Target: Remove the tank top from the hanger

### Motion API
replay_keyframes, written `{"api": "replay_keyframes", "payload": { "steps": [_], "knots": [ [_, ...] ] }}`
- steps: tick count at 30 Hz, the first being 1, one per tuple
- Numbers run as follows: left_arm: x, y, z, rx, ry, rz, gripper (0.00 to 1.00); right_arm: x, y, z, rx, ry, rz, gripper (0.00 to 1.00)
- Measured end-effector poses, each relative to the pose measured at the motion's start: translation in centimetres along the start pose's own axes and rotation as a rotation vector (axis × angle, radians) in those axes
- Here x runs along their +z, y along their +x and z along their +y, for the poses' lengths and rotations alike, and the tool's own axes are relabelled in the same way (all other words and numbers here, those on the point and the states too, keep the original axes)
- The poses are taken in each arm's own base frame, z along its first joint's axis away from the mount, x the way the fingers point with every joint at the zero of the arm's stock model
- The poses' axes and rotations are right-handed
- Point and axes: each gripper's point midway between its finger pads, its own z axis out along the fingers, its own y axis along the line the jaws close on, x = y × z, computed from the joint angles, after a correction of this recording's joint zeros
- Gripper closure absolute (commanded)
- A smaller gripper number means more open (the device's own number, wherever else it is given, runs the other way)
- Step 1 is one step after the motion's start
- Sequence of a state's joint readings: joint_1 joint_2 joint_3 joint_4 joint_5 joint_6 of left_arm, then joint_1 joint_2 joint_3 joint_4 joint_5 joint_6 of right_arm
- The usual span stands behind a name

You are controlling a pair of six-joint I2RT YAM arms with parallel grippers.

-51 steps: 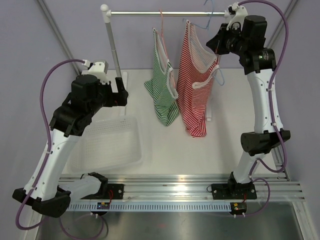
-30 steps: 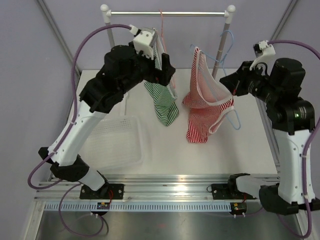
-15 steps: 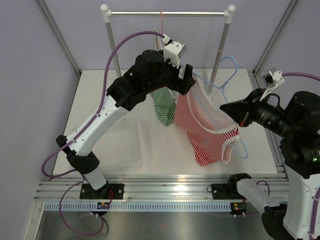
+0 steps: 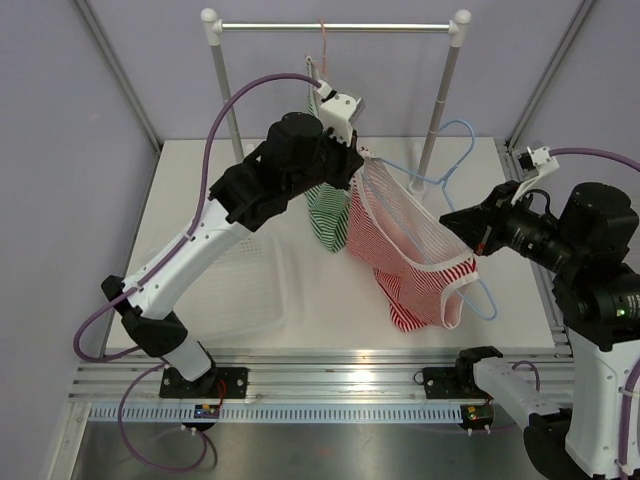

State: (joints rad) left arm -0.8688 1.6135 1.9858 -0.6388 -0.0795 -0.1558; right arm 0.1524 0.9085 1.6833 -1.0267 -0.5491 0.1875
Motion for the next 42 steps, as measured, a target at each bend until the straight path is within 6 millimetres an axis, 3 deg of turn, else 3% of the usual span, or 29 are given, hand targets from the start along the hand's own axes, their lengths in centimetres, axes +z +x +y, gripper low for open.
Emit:
{"api": "replay_keyframes", "payload": {
  "steps": [3, 7, 10, 17, 24, 28, 30, 36, 39, 42],
  "knots": [
    [-0.8, -0.6, 1.6, -0.008, -0.094, -0.02, 1.0, 0.2, 1.4, -0.6, -0.038, 0.001, 0.032, 1.0],
    [-2.0, -0.9, 4.5, -0.026, -0.262, -0.029, 1.0, -0.5, 3.7, -0.4, -0.107, -0.038, 0.061, 1.0],
    [-3.2, -1.3, 5.4, -0.05, -0.333, -0.024, 1.0, -1.5, 4.5, 0.2, -0.163, -0.063, 0.028, 1.0],
    [-4.8, -2.7, 5.2, -0.156, -0.325, -0.027, 1.0, -3.8, 3.7, 2.1, -0.315, -0.114, -0.17, 1.0],
    [-4.6, -1.2, 5.7, -0.262, -0.233, 0.033, 1.0, -2.0, 3.2, 1.3, -0.332, -0.132, -0.242, 1.0],
    [-5.0, 1.8, 3.2, -0.262, -0.025, 0.049, 1.0, 0.0, 0.4, 0.3, -0.264, -0.118, -0.383, 1.0],
    [-6.0, 4.2, 1.2, -0.257, 0.109, 0.072, 1.0, 1.2, -2.1, -0.2, -0.2, -0.125, -0.474, 1.0],
    [-8.6, 7.7, -3.5, -0.21, 0.416, 0.083, 1.0, 4.4, -8.6, -1.7, -0.016, -0.162, -0.684, 1.0],
    [-8.4, 9.1, -3.6, -0.187, 0.434, 0.108, 1.0, 5.4, -9.7, -3.0, 0.039, -0.138, -0.728, 1.0],
    [-7.9, 10.7, -2.7, -0.169, 0.385, 0.156, 1.0, 6.0, -10.4, -4.2, -0.001, -0.03, -0.647, 1.0]
  ]
}}
